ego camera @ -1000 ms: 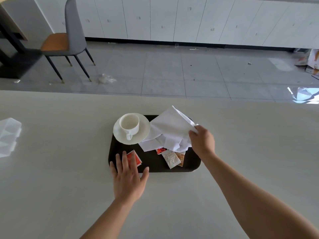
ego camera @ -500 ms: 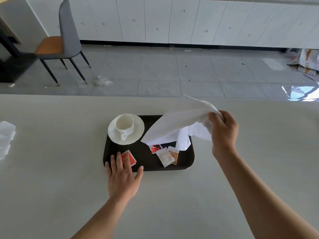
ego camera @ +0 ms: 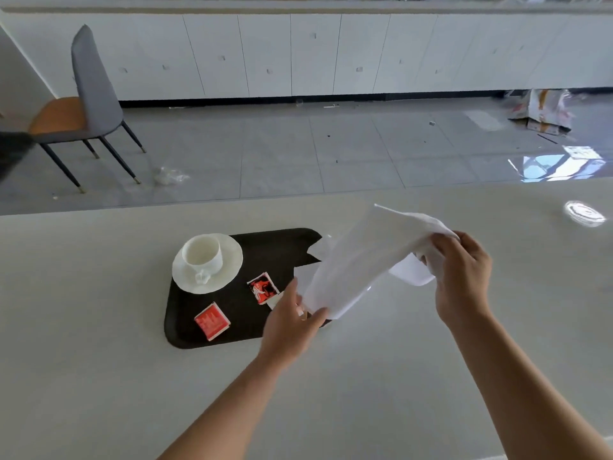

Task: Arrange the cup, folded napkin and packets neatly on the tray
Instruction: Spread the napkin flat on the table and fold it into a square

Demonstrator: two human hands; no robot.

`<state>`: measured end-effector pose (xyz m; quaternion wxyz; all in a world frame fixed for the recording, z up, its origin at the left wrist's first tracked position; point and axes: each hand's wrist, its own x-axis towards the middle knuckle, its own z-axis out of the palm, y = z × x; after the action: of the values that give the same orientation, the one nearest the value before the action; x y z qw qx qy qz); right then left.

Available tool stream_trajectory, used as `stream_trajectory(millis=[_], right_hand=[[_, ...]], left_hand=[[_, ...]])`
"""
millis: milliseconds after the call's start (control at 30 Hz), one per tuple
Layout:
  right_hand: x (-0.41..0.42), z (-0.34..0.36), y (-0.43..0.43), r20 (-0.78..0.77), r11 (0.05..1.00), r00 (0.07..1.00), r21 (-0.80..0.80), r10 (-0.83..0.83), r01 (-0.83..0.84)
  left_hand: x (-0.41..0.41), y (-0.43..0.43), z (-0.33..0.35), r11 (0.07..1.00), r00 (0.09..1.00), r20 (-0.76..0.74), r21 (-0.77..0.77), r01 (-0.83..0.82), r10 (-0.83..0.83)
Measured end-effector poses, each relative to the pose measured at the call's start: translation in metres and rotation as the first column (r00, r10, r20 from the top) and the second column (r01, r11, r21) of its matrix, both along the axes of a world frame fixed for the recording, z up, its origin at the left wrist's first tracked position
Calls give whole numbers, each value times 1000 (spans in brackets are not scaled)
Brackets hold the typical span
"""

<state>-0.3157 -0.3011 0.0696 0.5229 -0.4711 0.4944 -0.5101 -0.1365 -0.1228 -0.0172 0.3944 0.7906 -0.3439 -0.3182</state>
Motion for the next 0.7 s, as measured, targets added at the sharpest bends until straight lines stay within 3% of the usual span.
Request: stream_trajectory(millis=[67,133,233,267,400,500,533,600,633,667,700], right_hand=[[-16,-8,-2,-27,998,999,61,34,-32],[-35,-14,-5,-76,991,994,116,77,-68],[-64,-18,-11,-170,982,974,138,153,-130],[-74,-18,-12,-192,981,967,130,166,-143],[-108,-11,-24,-162,990,977,12,138,-138],[-129,0,-38,-107,993,989,-51,105,-111],[-136,3,-42,-118,992,989,-73,90,-99],[-149,2,-50,-233,990,972,-125,42,-73],[-155,-1,-53,-337,988,941,-139,19,-70],[-160,-6,-54,-458,987,889,-132,17,-87],[-165,-13,-55,-583,988,811,-95,43,-121]], left_hand=[[-21,-31,10,985,910,-376,56,-164,173],[-31,-53,15,927,705,-614,130,-353,355],[-35,-70,20,811,382,-805,196,-551,454],[-37,-74,22,793,354,-813,199,-576,462],[-53,-87,43,829,525,-783,-22,-559,334],[-61,-100,67,793,657,-702,-222,-568,274],[-62,-102,69,778,747,-604,-316,-543,277],[-63,-103,69,805,928,-206,-461,-373,311],[-66,-102,63,849,953,-8,-452,-274,304],[-69,-100,52,893,955,94,-389,-225,281],[-73,-99,41,932,961,102,-289,-218,256]])
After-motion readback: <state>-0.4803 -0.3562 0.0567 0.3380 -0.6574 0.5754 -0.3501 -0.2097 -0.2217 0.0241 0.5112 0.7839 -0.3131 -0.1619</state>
